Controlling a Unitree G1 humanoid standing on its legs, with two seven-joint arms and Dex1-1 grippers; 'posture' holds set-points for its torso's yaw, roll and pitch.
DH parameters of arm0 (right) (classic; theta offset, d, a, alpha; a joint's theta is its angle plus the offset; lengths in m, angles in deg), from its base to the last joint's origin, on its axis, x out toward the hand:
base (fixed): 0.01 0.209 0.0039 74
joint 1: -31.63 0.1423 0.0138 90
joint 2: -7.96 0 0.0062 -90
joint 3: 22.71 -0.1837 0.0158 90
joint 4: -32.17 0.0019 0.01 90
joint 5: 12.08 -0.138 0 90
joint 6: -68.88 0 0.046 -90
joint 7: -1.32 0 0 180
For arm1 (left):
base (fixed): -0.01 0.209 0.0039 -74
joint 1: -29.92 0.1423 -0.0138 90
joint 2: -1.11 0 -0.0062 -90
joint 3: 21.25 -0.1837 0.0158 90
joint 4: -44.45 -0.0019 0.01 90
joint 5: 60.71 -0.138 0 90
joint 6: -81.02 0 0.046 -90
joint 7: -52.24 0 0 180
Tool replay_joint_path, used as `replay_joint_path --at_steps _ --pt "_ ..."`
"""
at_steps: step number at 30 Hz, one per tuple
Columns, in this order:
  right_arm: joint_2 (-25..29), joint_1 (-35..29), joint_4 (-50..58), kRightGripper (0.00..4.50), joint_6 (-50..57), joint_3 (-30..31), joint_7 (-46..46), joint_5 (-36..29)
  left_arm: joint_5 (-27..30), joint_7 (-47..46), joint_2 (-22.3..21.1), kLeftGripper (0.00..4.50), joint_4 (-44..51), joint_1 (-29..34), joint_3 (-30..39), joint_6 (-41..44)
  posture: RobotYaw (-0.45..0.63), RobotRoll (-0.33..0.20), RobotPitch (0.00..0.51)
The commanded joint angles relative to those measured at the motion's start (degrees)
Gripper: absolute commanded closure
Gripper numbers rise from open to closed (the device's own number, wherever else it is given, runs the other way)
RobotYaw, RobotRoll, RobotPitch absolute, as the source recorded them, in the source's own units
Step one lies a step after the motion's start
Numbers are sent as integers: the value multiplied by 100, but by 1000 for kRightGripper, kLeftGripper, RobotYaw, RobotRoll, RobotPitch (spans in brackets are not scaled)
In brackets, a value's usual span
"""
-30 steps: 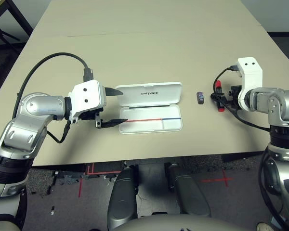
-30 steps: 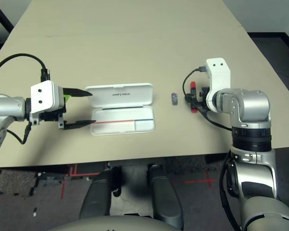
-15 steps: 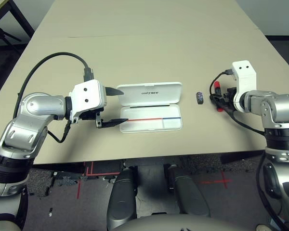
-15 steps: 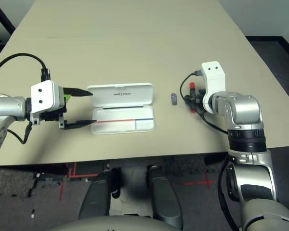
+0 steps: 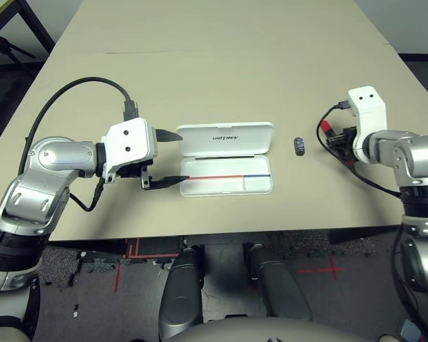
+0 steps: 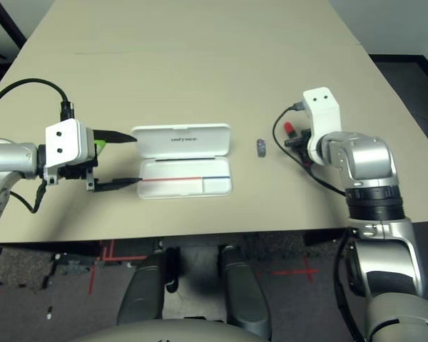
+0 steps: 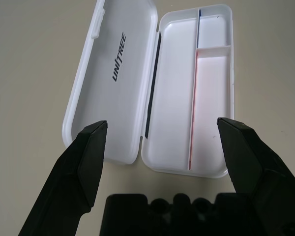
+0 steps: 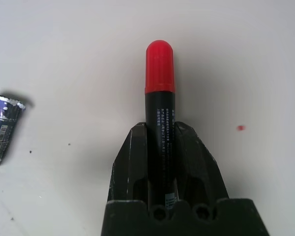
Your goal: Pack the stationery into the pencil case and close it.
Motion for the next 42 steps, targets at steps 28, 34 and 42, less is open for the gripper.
replay_joint_path --at_steps 28,34,42 --pt "536 908 1163 3981 -3501 1614 -5507 -180 45 124 -231 0 105 132 25 48 33 0 206" --pt "-243 1073 955 3981 -3641 1978 -5158 190 54 65 -224 0 213 186 49 136 55 0 212" --pt "-1061 1142 545 3981 -3782 2258 -4558 657 53 -88 -234 0 419 424 156 248 77 0 213"
